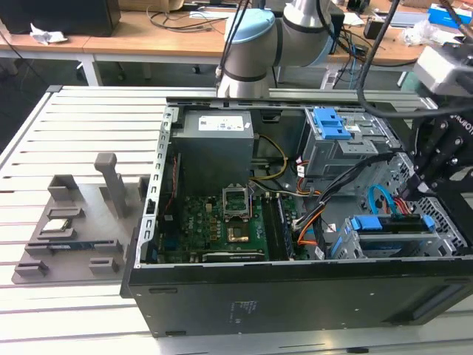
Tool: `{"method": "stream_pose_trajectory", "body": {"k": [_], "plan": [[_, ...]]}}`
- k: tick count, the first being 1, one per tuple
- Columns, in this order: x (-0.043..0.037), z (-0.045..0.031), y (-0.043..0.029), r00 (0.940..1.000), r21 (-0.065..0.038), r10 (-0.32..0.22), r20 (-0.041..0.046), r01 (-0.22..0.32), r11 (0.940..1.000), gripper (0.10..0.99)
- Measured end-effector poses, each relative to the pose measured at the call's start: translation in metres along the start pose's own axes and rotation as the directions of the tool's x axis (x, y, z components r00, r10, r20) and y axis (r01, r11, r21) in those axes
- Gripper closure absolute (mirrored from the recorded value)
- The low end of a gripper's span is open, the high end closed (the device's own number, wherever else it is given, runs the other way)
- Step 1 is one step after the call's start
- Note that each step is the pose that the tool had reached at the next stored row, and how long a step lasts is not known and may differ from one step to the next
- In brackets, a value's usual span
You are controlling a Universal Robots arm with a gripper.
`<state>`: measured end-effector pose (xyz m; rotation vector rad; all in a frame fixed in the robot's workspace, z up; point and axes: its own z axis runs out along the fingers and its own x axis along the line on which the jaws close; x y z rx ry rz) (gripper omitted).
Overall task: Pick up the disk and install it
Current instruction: 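Insert the second disk wire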
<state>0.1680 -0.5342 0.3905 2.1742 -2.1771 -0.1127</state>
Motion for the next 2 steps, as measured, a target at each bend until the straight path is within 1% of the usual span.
{"method": "stream_pose_trajectory", "body": {"k": [2], "plan": [[0.0,-0.0005,0.0,1.0,0.0,0.0,0.0,0.0,1.0,0.98]]}}
